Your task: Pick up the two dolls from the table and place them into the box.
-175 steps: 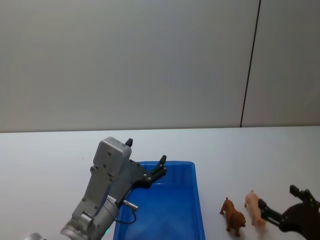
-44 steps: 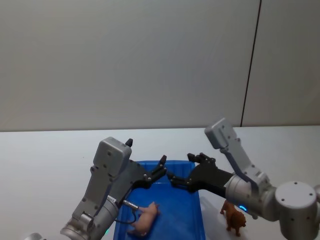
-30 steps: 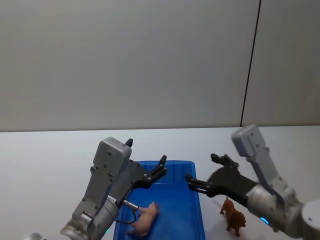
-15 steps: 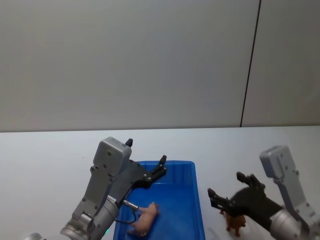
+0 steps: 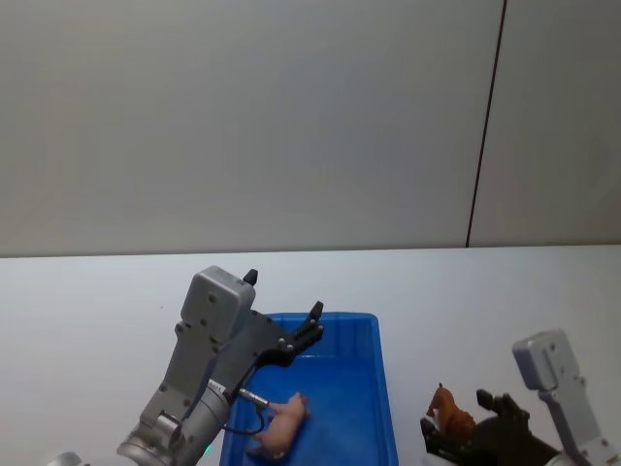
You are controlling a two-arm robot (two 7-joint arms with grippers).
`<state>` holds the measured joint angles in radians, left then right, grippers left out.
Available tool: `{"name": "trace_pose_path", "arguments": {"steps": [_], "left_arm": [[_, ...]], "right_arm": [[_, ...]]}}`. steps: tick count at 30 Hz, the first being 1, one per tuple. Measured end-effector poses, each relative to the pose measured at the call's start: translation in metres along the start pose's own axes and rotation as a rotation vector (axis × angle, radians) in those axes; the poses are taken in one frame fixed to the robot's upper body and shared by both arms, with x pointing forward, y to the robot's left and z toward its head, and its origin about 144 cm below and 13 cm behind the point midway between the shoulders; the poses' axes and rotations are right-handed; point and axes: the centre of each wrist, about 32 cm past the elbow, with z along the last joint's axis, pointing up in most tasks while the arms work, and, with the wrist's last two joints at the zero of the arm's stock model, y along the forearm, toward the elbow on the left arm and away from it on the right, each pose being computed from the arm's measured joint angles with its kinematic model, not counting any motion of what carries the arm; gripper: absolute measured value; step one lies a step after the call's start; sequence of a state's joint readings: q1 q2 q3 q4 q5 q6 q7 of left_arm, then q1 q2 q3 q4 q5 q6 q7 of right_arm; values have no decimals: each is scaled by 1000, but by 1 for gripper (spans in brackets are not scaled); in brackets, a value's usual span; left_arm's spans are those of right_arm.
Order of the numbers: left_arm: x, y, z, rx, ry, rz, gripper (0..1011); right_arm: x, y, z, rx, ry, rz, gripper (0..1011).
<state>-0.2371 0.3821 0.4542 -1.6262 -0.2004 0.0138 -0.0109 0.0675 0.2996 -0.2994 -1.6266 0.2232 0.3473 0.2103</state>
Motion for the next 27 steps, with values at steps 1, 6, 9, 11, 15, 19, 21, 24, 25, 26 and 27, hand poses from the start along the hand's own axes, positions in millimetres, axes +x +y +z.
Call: {"name": "trace_pose_path", "arguments": {"steps": [1, 6, 9, 11, 15, 19, 21, 24, 25, 26, 27], "left_arm": [[0, 0, 0, 0, 0, 0, 1001], [0, 0, 0, 0, 0, 0, 1001], [0, 0, 0, 0, 0, 0, 1001], [0, 0, 0, 0, 0, 0, 1001], [0, 0, 0, 0, 0, 0, 1001], [0, 0, 0, 0, 0, 0, 1001], [0, 0, 0, 0, 0, 0, 1001], [0, 0, 0, 0, 0, 0, 1001], [0, 0, 0, 0, 0, 0, 1001], [0, 0, 0, 0, 0, 0, 1001], [0, 0, 0, 0, 0, 0, 1001]], "right_arm": [[0, 0, -2, -8, 3, 0, 1001], [0, 2, -11, -48, 22, -2, 986], [0, 4, -15, -61, 30, -2, 949], [0, 5, -17, -68, 36, -3, 893], [-1, 7, -21, -73, 42, -7, 770], [-1, 8, -23, -58, 42, -12, 656], [-2, 9, -23, -48, 40, -16, 616], [-2, 9, -24, -27, 32, -24, 517], [-2, 9, -23, -15, 28, -29, 460], [-3, 10, -23, -10, 26, -31, 451], [-3, 10, -23, 2, 21, -36, 430]]}}
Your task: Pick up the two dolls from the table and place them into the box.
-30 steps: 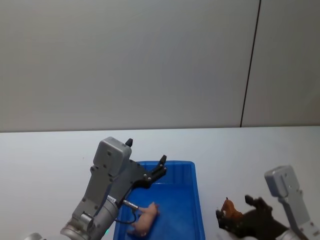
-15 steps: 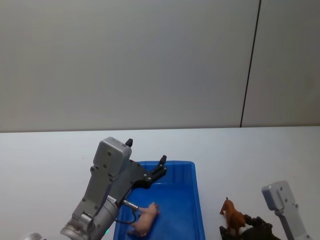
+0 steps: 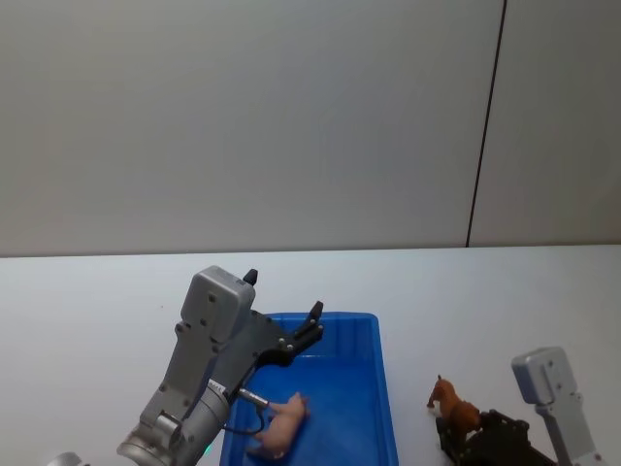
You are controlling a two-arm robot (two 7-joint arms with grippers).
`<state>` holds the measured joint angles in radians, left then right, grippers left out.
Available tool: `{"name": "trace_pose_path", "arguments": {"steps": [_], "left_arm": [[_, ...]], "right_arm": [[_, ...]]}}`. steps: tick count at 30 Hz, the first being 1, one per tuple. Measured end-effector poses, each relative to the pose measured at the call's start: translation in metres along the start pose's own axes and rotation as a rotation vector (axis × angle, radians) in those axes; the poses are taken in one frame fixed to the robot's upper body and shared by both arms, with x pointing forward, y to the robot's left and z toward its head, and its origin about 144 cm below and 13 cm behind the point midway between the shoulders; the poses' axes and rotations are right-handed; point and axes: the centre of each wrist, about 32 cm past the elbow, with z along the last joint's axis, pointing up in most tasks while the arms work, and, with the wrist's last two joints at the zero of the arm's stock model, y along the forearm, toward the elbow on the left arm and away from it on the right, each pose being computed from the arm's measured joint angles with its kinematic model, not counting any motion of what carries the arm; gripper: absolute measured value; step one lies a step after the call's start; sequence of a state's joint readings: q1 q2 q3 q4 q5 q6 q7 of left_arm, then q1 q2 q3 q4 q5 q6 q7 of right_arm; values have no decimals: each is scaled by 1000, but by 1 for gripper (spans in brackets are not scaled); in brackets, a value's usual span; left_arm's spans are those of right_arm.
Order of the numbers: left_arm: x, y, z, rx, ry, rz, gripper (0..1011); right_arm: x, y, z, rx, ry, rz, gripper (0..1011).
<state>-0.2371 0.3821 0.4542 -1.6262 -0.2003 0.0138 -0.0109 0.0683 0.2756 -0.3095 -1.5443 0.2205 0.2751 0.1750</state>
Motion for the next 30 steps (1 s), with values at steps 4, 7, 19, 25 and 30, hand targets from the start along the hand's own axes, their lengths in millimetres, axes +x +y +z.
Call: {"name": "trace_pose_path", "arguments": {"steps": [4, 7, 19, 25, 30], "left_arm": [[0, 0, 0, 0, 0, 0, 1001], [0, 0, 0, 0, 0, 0, 1001], [0, 0, 0, 0, 0, 0, 1001], [0, 0, 0, 0, 0, 0, 1001], [0, 0, 0, 0, 0, 0, 1001]], "right_arm": [[-1, 1, 1, 30, -12, -15, 426], [-1, 1, 3, 52, -23, -26, 426], [-3, 2, 19, 168, -75, -26, 425], [-4, 5, 34, 216, -91, 22, 425], [-7, 11, 49, 231, -95, 84, 426]]}}
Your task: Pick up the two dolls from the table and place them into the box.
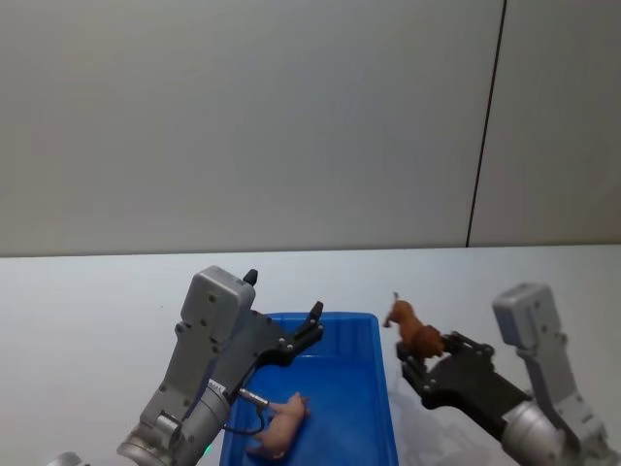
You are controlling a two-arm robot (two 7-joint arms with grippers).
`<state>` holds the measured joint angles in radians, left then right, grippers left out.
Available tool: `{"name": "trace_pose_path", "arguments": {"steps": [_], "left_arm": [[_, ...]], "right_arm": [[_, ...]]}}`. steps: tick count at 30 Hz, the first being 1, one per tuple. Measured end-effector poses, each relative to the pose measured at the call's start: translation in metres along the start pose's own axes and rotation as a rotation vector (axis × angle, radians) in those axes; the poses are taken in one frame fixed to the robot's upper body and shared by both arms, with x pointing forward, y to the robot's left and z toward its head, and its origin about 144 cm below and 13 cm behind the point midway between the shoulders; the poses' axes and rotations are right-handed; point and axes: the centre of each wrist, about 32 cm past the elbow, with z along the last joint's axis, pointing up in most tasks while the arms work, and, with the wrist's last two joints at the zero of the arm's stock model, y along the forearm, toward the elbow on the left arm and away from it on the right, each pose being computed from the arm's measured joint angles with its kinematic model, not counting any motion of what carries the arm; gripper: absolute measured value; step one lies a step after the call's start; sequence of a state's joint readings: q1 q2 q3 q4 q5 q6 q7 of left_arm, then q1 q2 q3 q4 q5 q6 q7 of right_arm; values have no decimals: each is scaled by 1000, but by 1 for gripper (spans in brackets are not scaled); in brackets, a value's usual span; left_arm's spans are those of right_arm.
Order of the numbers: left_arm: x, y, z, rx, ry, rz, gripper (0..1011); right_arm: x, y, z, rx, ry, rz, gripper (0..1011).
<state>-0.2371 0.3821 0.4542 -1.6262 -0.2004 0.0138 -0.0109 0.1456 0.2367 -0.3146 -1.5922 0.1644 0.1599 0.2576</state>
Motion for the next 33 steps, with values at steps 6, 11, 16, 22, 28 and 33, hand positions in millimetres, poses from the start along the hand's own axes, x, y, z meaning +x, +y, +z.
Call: {"name": "trace_pose_path", "arguments": {"steps": [6, 11, 16, 22, 28, 33], "left_arm": [[0, 0, 0, 0, 0, 0, 1001], [0, 0, 0, 0, 0, 0, 1001], [0, 0, 0, 0, 0, 0, 1001], [0, 0, 0, 0, 0, 0, 1001], [0, 0, 0, 0, 0, 0, 1001], [0, 0, 0, 0, 0, 0, 1001]], "right_arm": [[-3, 16, 10, -18, 20, 74, 426], [-7, 28, 14, -36, 33, 120, 518], [-10, 39, 16, -48, 41, 156, 664], [-10, 42, 17, -50, 41, 173, 829], [-1, 34, 16, -44, 25, 164, 1001], [7, 23, 13, -38, 11, 150, 1001]]}}
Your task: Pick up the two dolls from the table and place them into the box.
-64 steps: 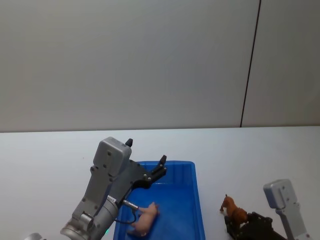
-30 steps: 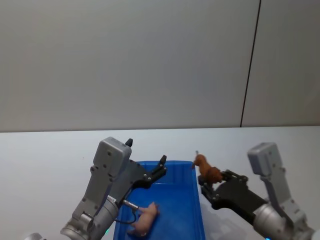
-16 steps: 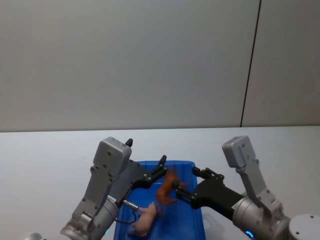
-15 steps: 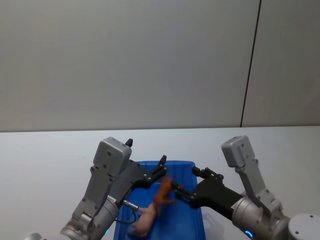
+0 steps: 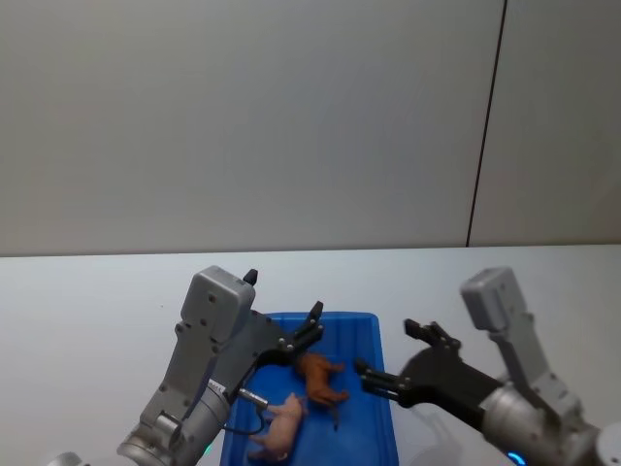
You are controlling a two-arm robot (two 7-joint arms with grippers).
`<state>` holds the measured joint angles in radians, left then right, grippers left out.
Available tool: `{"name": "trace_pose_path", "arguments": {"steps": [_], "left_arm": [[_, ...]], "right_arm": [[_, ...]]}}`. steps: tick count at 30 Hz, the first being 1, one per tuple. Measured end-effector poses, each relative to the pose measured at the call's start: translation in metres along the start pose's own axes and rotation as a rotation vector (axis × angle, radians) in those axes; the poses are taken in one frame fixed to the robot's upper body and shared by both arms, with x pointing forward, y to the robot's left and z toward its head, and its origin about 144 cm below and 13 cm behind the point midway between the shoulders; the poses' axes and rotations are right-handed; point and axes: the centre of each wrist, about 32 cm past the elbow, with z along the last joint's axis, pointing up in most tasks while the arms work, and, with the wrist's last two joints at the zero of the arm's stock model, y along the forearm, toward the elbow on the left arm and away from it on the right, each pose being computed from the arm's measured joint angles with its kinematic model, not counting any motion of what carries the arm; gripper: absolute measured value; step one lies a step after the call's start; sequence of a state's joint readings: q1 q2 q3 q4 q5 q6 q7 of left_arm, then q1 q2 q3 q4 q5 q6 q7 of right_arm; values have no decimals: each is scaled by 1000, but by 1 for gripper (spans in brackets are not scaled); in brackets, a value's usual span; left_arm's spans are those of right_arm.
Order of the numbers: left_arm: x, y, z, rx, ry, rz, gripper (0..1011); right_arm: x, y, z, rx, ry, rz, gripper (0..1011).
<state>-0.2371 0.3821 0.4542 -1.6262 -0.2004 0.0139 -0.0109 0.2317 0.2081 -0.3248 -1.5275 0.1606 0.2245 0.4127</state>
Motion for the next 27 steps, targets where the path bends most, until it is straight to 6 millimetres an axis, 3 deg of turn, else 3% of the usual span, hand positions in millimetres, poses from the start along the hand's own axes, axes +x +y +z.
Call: {"name": "trace_pose_path", "arguments": {"steps": [8, 18, 27], "left_arm": [[0, 0, 0, 0, 0, 0, 1001], [0, 3, 1, 16, -6, 8, 1001], [-1, 26, 2, 91, -22, 77, 1001]], "right_arm": [[11, -28, -9, 2, -24, -30, 1001], [16, -46, -13, 4, -40, -46, 1001], [18, -54, -14, 4, -48, -54, 1001]]}}
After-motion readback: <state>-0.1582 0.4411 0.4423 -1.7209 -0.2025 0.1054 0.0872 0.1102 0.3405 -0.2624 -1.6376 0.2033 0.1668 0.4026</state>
